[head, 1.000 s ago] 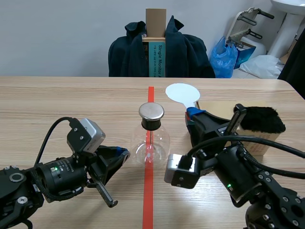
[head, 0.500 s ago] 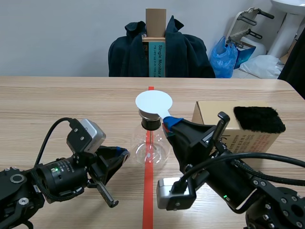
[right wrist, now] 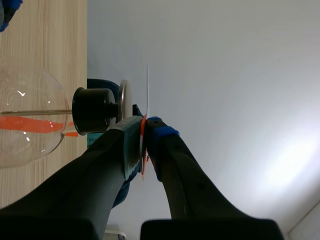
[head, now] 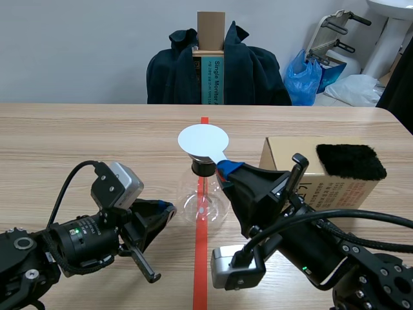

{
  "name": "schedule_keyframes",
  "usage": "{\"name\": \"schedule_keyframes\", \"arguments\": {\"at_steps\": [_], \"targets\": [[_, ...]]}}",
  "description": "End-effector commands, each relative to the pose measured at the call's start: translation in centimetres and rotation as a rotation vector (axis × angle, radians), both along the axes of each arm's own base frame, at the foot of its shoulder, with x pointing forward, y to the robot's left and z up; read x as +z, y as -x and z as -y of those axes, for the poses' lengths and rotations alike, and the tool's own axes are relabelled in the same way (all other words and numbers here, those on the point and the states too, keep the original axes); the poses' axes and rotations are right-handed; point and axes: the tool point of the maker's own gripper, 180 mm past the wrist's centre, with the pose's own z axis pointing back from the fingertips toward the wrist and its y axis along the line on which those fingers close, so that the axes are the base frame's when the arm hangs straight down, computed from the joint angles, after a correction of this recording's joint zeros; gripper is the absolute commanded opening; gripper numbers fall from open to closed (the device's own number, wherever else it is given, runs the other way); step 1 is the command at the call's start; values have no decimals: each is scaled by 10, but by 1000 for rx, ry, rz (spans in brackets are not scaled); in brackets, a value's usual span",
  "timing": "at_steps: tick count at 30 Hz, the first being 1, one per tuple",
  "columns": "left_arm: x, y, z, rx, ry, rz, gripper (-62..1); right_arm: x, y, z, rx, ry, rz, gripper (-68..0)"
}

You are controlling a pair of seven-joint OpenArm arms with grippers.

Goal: Do the electroscope experiment.
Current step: 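Move the plate toward and away from the electroscope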

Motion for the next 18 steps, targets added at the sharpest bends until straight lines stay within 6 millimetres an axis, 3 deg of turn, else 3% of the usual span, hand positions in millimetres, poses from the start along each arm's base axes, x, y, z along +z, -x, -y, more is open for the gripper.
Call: {"name": "schedule_keyframes", "arguments": {"at_steps": [1, 18], "targets": [[11, -5, 4, 5, 30, 30, -591, 12, -3, 0, -8, -19, 37, -667], [11, -6, 3, 8, 28, 31, -591, 13, -36, 39, -291, -46, 14, -667]]}}
